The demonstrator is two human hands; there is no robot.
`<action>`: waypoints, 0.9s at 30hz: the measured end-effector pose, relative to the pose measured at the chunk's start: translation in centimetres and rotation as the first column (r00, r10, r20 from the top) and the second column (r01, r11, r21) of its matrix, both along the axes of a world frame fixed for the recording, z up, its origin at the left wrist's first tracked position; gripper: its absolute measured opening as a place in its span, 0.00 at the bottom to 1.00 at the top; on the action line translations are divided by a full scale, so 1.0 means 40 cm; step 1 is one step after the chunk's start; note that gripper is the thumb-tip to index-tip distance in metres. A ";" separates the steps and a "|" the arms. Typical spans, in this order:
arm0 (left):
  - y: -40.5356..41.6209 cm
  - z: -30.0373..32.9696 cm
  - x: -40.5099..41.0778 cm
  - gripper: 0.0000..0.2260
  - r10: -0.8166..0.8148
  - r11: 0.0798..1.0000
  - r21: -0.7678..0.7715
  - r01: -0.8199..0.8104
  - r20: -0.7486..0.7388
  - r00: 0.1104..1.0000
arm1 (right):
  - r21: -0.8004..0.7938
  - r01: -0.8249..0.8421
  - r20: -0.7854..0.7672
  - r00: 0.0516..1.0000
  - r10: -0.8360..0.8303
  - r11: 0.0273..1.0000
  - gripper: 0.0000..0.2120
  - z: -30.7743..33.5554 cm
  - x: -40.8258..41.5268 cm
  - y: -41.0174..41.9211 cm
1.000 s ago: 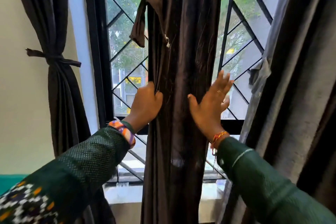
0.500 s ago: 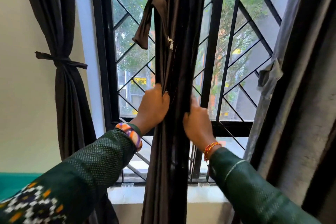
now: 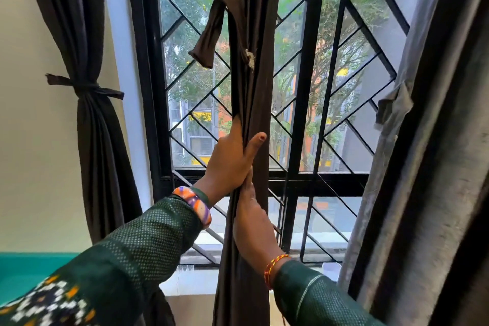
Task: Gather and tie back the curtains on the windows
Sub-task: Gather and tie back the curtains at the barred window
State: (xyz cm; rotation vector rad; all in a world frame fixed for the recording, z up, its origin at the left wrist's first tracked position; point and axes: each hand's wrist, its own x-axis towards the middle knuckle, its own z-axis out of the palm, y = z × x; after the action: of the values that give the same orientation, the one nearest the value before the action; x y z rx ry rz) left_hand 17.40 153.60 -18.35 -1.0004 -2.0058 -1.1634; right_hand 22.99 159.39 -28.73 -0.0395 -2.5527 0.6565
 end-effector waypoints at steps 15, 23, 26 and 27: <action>-0.012 0.000 -0.012 0.08 0.148 0.986 0.055 -0.157 0.147 0.978 | -0.271 -0.164 0.156 0.965 0.211 0.949 0.33 0.048 0.050 0.102; 0.024 0.047 0.063 0.24 0.271 0.809 -0.477 -0.343 -0.216 0.938 | -0.355 -0.127 -0.285 0.958 0.022 0.926 0.48 0.507 -0.014 0.093; 0.034 0.071 0.078 0.26 0.232 0.731 -0.551 -0.403 -0.355 0.906 | -0.284 0.018 -0.346 0.930 -0.120 0.959 0.45 0.618 -0.014 0.099; 0.034 0.081 0.079 0.30 0.186 0.722 -0.556 -0.412 -0.418 0.889 | -0.272 0.047 -0.365 0.919 -0.149 0.961 0.42 0.641 -0.010 0.100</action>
State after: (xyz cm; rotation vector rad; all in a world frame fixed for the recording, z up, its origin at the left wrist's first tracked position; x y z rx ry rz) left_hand 20.56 154.94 -15.09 -1.0257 -2.1973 -0.0874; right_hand 22.59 163.37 -3.08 -0.1167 -2.0643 0.8614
